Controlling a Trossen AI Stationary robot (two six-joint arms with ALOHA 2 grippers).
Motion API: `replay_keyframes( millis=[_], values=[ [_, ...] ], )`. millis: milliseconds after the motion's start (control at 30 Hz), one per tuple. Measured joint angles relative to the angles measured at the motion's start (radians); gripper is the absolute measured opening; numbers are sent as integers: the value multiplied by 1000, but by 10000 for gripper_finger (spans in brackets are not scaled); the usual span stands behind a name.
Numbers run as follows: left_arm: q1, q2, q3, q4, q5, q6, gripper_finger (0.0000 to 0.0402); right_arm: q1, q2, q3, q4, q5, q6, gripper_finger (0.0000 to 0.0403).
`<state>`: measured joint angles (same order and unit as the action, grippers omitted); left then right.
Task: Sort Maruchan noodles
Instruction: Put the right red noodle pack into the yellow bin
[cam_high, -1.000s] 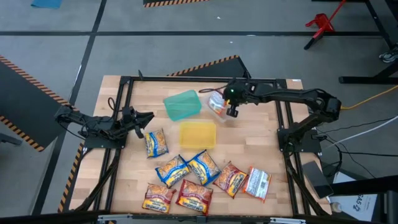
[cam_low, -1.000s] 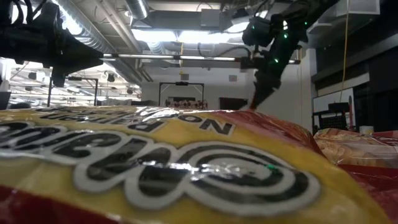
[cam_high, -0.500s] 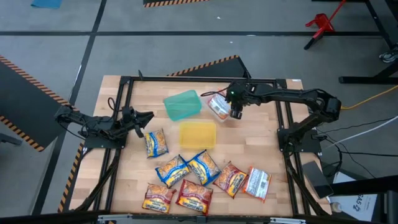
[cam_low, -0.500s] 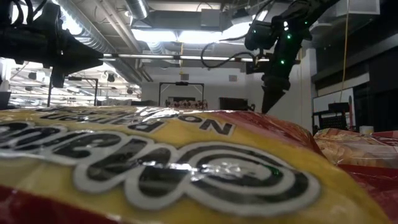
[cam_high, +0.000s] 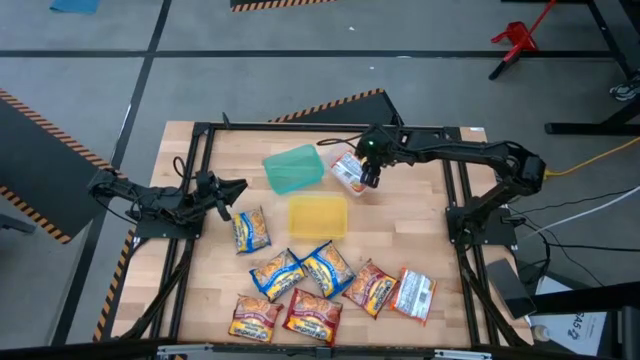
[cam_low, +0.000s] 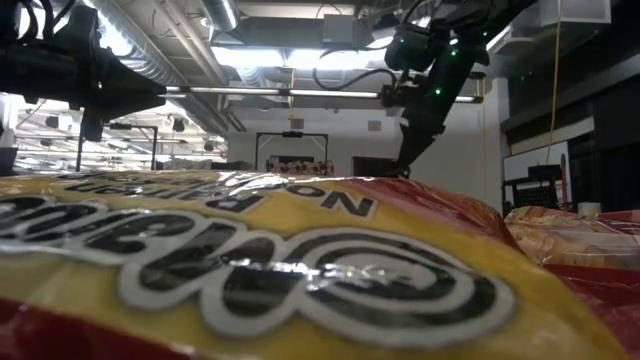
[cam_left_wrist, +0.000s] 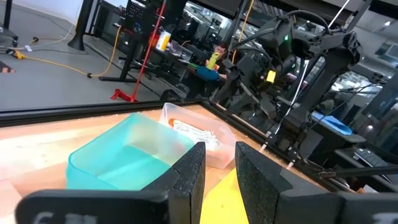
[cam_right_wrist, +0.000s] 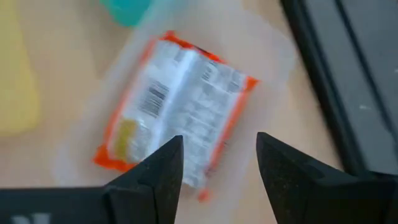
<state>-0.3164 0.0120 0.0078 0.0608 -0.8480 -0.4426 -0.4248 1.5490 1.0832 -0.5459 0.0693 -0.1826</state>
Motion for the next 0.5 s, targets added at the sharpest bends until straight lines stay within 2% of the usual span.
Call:
replay_keyframes(
  millis=[200,367,433,500],
  values=[
    [0,0,0,3,6,-41,82,9,-85,36,-59,-293,137,184],
    [0,0,0,6,42,-47,82,104,-175,37,-118,-565,288,184],
    [0,0,0,6,47,-46,82,176,-194,37,-189,-611,348,184],
    [0,0,0,6,54,-35,82,273,-205,37,-260,-566,414,184]
  ],
)
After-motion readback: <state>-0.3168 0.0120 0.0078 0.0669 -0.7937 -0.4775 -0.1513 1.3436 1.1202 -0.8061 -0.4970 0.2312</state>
